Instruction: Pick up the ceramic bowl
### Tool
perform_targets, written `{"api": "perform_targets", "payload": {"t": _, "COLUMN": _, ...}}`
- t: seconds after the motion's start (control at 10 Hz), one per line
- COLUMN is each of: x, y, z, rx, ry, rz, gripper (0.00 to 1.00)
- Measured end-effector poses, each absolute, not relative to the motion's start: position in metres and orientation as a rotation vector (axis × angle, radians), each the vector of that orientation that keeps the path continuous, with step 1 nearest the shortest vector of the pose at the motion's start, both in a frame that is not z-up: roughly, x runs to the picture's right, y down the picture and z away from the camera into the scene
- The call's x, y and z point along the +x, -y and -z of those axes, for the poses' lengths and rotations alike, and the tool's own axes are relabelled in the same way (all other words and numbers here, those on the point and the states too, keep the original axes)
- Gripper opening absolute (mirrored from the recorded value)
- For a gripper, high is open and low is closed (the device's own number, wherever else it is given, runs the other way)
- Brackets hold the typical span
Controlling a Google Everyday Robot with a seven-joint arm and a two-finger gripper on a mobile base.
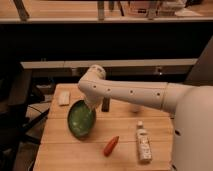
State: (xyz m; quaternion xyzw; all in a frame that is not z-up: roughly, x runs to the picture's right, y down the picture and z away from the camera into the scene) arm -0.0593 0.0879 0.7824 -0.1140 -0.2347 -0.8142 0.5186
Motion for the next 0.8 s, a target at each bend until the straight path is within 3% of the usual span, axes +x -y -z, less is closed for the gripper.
{"api": "perform_targets", "payload": {"t": 0.8, "x": -0.0506, "y": -0.0870, "z": -0.7789, "rx": -0.276, "ry": 0.581, "rz": 1.951, "gripper": 0.01}}
